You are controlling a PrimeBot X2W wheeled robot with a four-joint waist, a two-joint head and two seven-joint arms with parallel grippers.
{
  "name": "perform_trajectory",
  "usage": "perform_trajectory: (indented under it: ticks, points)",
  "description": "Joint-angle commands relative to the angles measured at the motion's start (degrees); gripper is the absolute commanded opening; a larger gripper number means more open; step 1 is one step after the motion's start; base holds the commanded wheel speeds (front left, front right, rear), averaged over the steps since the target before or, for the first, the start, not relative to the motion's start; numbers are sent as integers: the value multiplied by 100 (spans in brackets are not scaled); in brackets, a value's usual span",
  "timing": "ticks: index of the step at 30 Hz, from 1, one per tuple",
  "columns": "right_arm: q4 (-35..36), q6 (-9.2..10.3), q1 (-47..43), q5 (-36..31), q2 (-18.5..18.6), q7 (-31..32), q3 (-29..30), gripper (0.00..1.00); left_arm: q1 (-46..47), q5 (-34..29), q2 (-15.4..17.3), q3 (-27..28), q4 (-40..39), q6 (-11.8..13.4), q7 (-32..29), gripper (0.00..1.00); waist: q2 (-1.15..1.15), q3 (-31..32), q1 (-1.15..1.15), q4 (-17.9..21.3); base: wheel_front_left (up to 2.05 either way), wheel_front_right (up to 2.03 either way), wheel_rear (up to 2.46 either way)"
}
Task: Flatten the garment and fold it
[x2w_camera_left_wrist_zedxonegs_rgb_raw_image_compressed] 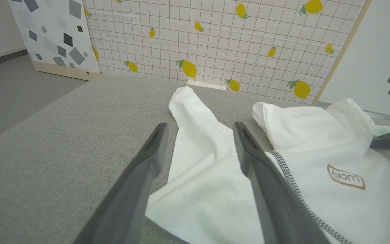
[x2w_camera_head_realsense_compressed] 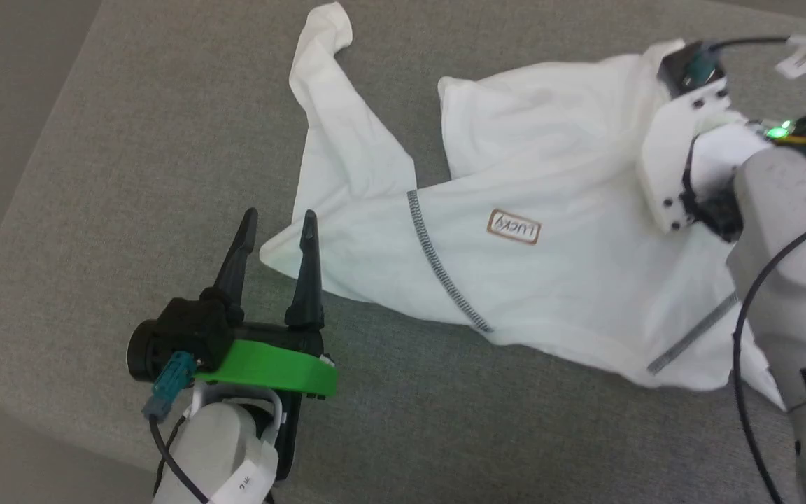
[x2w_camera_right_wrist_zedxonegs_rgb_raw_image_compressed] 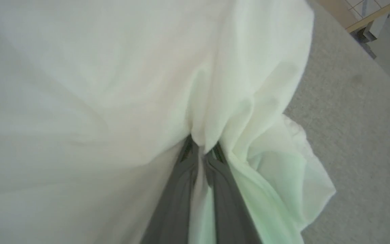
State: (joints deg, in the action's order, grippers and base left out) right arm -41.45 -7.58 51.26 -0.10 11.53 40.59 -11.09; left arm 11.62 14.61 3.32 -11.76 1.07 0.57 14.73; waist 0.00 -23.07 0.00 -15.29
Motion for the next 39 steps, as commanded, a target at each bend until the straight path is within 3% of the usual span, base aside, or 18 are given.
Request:
perform_trajectory:
  ticks: [1, 12, 13, 14, 20, 28, 32, 39]
  points:
    - [-146, 9, 59, -67, 66, -97, 46, 0, 112, -87, -37, -24, 7, -26, 27, 100, 0, -111, 0, -89, 0, 0, 0]
    - [-90, 9, 1178, -1266, 126, -789, 1264, 0, 257, 140, -43, -414, 44, 68, 27, 100, 0, -366, 0, -419, 0, 0, 0]
    - [-157, 9, 1183, -1305, 92, -791, 1310, 25, 249, 144, -43, -418, 52, 73, 27, 100, 0, -359, 0, -426, 0, 0, 0]
    - [-228, 9, 1166, -1355, 51, -781, 1377, 100, 233, 144, -44, -414, 68, 82, 27, 100, 0, -323, 0, -421, 0, 0, 0]
    - [-308, 9, 1115, -1160, -182, -1327, 1601, 100, 101, 105, -44, -311, 162, 85, 27, 100, 0, 66, 0, -237, 0, 0, 0]
    - [433, 9, 585, 241, -500, -3023, 1373, 100, -115, -34, -44, -81, 322, -27, 27, 100, 0, 893, 0, 429, 0, 0, 0]
    - [1118, 9, -376, 884, -493, -3473, 1095, 100, -296, -79, -44, 72, 415, -72, 27, 100, 0, 1330, 0, 843, 0, 0, 0]
    - [2493, 9, -2607, 1518, -594, -3674, 1359, 100, -585, -37, -42, 312, 503, -44, 27, 100, 0, 1751, 0, 1498, 0, 0, 0]
